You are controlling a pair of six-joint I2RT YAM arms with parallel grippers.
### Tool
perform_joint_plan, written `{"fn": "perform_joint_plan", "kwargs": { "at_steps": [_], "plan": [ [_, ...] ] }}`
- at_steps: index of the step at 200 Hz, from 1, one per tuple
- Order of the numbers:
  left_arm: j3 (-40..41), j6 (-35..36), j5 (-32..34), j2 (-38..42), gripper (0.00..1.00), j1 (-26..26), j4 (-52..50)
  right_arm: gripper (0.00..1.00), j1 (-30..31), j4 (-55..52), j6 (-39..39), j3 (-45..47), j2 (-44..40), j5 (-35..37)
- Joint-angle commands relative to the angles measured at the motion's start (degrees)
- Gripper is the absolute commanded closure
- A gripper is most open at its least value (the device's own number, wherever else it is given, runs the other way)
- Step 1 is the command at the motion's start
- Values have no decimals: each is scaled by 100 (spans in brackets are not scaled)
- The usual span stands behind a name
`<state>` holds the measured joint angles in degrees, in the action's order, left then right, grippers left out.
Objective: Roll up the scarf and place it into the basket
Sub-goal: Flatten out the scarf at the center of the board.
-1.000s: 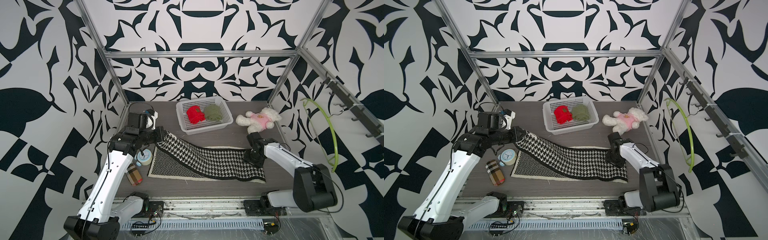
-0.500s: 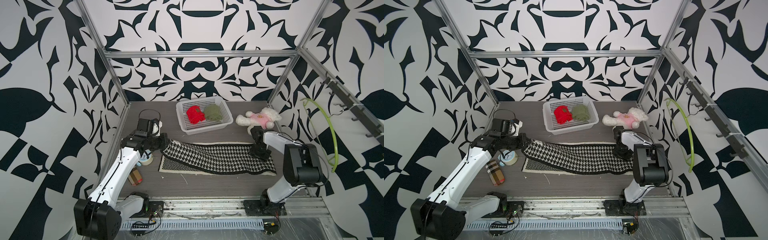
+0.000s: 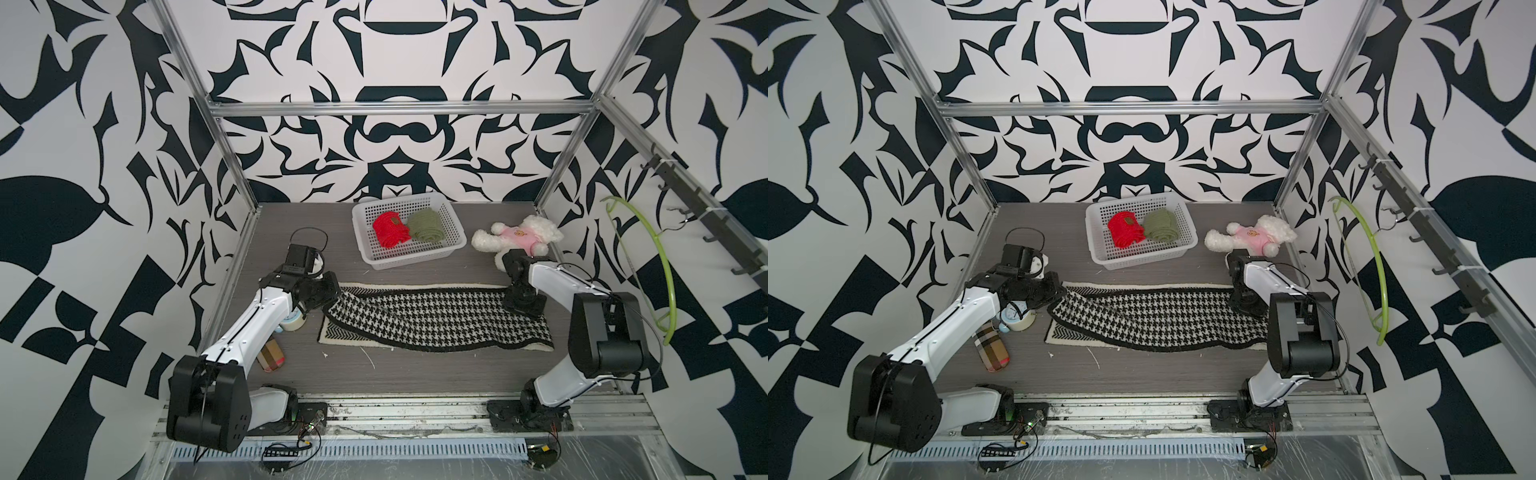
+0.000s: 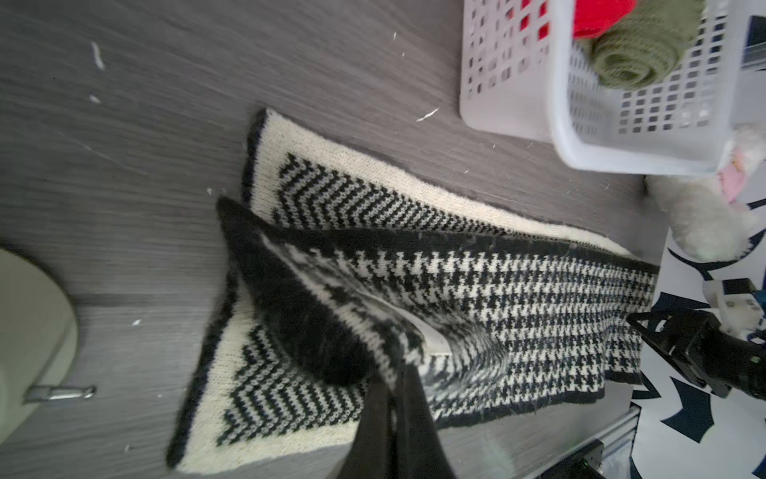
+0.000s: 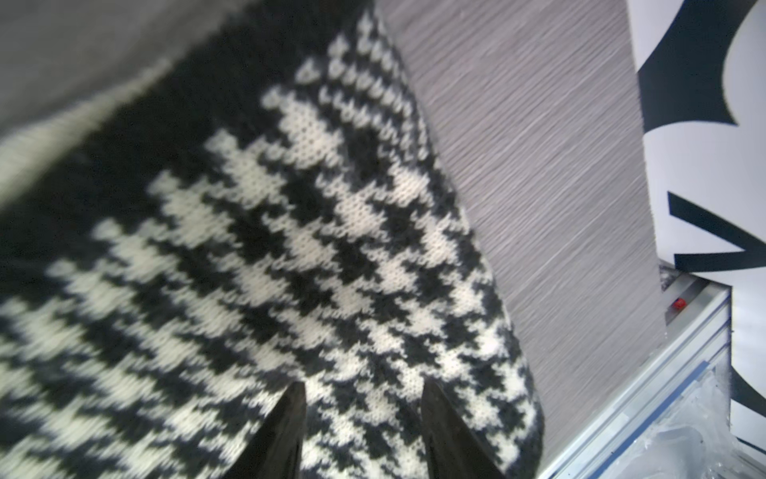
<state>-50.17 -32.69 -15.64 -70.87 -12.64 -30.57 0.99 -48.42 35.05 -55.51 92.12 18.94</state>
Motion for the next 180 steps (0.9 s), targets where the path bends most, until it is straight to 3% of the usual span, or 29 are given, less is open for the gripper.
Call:
{"fn": "perform_joint_plan", "kwargs": {
  "at_steps": [1, 19, 28, 38, 47, 52, 92, 110, 129, 180],
  "plan": [
    [-222, 201, -82, 482, 94, 34, 207, 52, 6, -150, -95, -89, -30, 93],
    [98, 72, 524, 497, 92, 77, 213, 52, 6, -60, -70, -7, -53, 49],
    [172, -134, 822, 208, 64, 286, -118, 52, 6, -33, -77, -12, -41, -14],
    [142, -251, 558, -280, 45, 707, -486, 53, 20, -72, -86, -68, -14, -58],
    [171, -374, 435, -671, 11, 972, -700, 53, 44, -89, -126, -107, -46, -74],
    [181, -393, 365, -795, 0, 1095, -782, 53, 57, -119, -134, -143, -64, -76],
    [201, -562, 374, -473, 1, 1371, -684, 54, 199, -297, -343, -293, -484, -224],
    [-57, -524, -68, -579, 1, 1356, -730, 56, 267, -252, -420, -282, -589, -591],
    [-224, -524, -345, -593, 2, 1092, -725, 57, 317, -134, -429, -152, -633, -1006],
    [-105, -628, -557, -696, 11, 465, -527, 60, 922, 225, -451, -127, -399, -1270]
  ]
}}
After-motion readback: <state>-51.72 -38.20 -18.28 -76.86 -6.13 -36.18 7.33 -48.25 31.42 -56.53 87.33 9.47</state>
